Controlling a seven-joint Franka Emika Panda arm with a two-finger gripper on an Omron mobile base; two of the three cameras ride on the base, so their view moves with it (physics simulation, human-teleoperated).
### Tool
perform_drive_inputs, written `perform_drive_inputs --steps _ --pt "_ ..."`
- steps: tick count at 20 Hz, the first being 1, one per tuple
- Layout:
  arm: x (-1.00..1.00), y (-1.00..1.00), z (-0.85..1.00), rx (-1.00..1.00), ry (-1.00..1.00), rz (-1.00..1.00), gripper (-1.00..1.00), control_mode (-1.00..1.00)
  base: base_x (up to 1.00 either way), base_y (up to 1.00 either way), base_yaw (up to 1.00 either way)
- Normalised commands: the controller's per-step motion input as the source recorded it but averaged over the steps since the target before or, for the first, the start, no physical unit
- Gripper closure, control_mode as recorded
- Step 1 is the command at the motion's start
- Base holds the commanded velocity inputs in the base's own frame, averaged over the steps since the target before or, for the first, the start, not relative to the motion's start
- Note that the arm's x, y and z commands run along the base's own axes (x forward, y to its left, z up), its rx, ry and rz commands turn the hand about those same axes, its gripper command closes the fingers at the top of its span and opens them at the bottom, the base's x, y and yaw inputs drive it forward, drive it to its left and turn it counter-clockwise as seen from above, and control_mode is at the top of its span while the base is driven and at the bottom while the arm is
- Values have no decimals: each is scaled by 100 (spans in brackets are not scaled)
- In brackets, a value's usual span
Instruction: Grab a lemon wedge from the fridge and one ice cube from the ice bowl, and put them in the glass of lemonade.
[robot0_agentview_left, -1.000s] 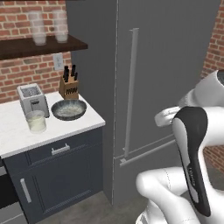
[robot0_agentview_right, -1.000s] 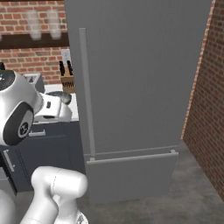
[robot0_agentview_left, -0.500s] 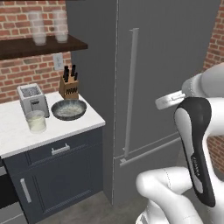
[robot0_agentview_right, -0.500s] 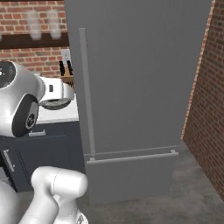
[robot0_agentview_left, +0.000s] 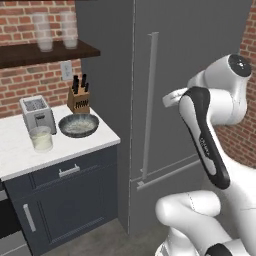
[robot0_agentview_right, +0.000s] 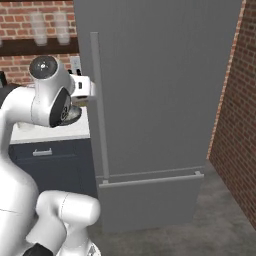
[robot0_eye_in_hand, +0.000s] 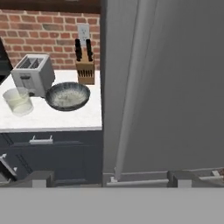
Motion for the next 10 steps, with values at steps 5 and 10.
perform_drive_inputs --steps 5,10 --pt "65 12 -5 -8 6 0 -100 -100 0 0 0" --pt "57 1 -27 0 0 0 -100 -100 0 0 0"
